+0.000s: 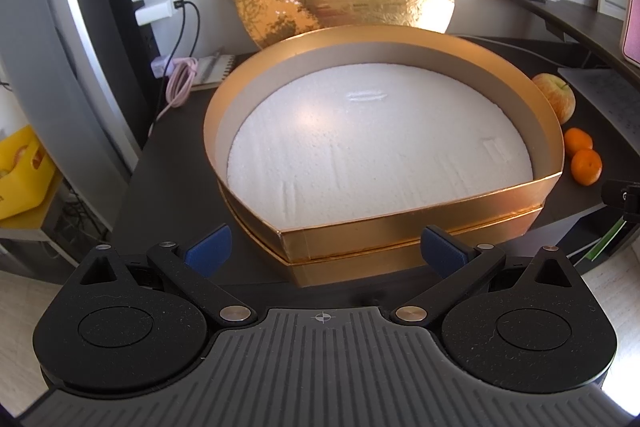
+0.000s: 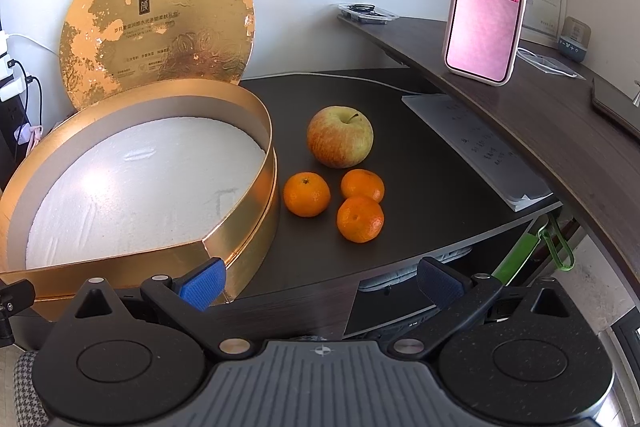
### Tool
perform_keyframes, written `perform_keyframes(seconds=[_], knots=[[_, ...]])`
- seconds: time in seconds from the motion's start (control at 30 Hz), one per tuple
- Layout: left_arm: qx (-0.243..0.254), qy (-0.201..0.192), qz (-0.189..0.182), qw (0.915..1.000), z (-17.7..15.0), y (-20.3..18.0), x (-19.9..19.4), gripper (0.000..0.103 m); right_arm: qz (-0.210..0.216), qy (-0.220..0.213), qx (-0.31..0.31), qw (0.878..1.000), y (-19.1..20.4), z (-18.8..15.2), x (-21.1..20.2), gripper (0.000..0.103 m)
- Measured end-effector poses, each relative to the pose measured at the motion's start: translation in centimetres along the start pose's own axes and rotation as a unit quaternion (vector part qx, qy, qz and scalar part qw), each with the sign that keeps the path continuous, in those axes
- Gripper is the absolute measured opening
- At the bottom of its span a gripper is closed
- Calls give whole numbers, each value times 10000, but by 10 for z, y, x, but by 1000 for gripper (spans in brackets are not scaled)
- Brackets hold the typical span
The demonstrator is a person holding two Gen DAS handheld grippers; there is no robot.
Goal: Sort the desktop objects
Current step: 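Move the right gripper toward the mandarins beside the gold box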
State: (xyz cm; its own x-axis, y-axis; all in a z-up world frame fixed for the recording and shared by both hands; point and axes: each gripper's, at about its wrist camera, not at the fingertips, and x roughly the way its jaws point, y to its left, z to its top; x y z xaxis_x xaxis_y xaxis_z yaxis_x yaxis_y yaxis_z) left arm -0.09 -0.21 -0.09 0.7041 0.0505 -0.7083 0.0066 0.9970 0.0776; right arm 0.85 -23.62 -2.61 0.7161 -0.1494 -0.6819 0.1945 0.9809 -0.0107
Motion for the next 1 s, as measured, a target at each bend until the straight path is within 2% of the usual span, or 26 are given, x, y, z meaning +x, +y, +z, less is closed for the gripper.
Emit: perform_keyframes(seconds=[0.5,0.6,0.8,1.0], knots=[[65,4,-6,10000,1,-1,0,103,43,-6,142,9999,-11,0,6,103],[122,-39,-14,9999,3,-4,0,103,71,-107,267,9996,-21,1,9,103],[233,-234,-37,9994,12,-12,0,103,286,-772,444,9956,-46,1,16,103],[325,-353,-37,9988,22,-20,3,103,640,-783,466,9938,-59,-1,49,103]])
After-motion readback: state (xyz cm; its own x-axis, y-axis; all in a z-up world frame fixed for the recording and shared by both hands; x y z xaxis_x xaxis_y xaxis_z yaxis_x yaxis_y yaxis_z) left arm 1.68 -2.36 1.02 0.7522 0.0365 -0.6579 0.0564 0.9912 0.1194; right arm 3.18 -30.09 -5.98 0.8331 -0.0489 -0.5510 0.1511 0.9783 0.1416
